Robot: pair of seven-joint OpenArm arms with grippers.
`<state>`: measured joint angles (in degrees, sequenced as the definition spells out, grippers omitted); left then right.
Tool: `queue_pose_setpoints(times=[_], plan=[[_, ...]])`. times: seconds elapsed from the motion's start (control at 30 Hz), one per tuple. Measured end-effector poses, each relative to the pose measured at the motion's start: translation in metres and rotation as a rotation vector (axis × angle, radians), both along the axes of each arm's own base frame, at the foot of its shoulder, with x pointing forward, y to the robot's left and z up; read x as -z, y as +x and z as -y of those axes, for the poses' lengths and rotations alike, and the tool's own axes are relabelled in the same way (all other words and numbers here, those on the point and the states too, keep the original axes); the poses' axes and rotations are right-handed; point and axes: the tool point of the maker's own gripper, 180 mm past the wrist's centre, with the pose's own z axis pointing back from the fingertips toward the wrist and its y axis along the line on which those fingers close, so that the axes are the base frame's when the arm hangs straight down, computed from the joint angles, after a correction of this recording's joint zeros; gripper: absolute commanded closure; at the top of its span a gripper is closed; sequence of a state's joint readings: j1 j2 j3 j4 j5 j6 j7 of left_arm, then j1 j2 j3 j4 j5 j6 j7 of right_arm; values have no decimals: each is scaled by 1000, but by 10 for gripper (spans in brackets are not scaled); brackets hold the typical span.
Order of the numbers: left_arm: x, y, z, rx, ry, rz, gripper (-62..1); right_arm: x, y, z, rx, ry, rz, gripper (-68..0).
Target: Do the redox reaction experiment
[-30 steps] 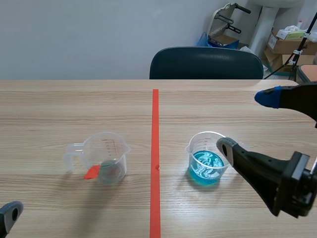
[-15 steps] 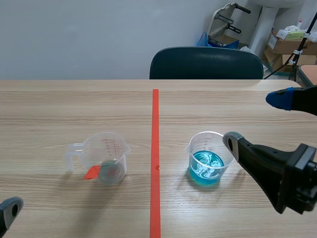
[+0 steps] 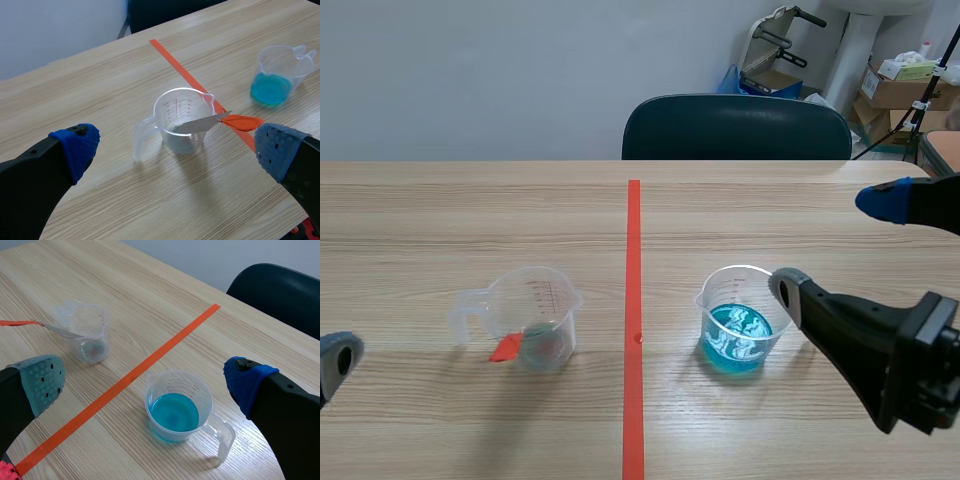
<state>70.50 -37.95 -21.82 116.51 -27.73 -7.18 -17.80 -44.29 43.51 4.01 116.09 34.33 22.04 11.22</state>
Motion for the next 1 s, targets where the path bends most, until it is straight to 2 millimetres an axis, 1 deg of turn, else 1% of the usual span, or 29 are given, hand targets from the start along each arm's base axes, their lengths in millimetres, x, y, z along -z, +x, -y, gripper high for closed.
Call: queue_pose_setpoints(times=[0.17,0.87,1.0], plan=[[-8,4,0,-7,-13,21,-623,0,0,0,0,0,0,-679],[-7,4,-1,-8,-9,15,-623,1,0,0,0,-3,-3,-679],[-7,4,-1,-8,-9,15,-623,5,-1,1,1,-18,-20,-679]])
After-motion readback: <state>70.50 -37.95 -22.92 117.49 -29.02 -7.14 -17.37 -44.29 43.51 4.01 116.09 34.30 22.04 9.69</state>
